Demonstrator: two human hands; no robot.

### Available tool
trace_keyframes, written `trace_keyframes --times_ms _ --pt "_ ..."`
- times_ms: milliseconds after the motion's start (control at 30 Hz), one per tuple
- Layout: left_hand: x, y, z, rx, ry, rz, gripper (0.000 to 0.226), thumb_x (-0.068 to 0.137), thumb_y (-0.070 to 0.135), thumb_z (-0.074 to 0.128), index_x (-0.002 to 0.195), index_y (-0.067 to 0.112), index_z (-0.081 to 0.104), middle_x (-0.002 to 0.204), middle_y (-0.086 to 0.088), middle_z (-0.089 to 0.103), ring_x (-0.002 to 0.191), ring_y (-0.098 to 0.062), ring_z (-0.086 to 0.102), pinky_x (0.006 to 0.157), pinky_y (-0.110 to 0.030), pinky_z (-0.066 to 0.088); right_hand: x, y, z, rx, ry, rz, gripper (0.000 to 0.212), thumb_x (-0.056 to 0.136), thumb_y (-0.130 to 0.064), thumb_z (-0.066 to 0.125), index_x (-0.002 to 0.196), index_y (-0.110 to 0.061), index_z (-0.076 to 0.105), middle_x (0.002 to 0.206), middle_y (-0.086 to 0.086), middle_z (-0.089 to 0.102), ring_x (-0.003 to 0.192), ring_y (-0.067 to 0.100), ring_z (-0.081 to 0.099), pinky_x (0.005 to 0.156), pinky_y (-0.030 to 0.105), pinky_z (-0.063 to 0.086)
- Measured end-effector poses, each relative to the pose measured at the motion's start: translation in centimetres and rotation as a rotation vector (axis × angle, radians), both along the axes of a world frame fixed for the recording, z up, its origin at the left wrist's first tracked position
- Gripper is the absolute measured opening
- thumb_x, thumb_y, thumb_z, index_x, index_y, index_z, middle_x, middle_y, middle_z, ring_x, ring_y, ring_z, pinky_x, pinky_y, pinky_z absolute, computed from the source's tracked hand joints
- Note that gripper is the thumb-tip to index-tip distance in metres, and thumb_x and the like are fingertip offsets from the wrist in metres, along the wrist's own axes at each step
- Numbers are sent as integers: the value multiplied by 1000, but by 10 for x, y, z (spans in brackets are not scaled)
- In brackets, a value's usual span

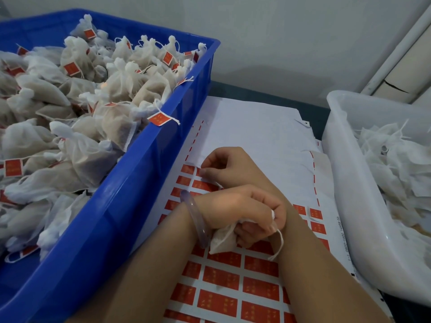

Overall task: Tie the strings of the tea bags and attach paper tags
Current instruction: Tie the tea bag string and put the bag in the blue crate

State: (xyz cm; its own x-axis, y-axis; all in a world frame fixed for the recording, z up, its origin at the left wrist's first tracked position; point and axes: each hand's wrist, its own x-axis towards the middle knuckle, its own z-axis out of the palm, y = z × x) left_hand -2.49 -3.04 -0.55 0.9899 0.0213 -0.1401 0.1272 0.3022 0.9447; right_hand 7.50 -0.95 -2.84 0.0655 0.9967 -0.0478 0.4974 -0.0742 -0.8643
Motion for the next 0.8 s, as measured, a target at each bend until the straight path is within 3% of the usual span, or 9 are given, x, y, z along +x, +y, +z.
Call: trace_keyframes --times_ms 167,300,400,500,633,800 --pt "1 0 -2 -15 -25 15 25 76 2 45 59 16 57 49 6 40 44 -4 34 46 -20 26 -2 -3 6 -37 120 42 8 84 -22 68 77 -23 64 78 -12 66 76 5 63 71 23 52" --pt "3 -1 -3 44 -37 19 22 76 3 46 60 14 54 49 5 40 45 -6 34 46 -21 26 4 -4 12 -69 257 42 10 86 -21 64 77 -23 67 91 2 71 83 15 68 78 30 55" --pt "4 -1 -2 97 -66 38 18 78 1 46 64 10 53 53 2 45 49 -8 41 51 -22 33 10 -5 13 -24 441 -104 17 86 -18 64 71 -22 69 81 0 71 82 20 66 76 35 53" --pt "4 4 -1 110 -110 261 12 78 4 49 70 8 56 62 2 57 60 -10 54 63 -21 45 20 -8 25 138 605 -314 12 86 -11 63 77 -17 65 72 -3 70 72 13 67 63 27 50" --pt "2 13 -3 207 -98 610 21 87 8 55 71 15 66 76 -2 67 80 -22 62 78 -36 50 38 -22 45 334 539 -501 5 86 -14 64 84 -19 65 77 -5 71 68 9 68 59 19 52" --pt "3 14 -2 263 5 848 35 86 11 58 58 27 70 76 4 71 76 -10 66 67 -23 51 47 -49 38 410 397 -690 10 83 -26 68 89 -31 62 78 -17 67 75 -1 67 57 14 52"
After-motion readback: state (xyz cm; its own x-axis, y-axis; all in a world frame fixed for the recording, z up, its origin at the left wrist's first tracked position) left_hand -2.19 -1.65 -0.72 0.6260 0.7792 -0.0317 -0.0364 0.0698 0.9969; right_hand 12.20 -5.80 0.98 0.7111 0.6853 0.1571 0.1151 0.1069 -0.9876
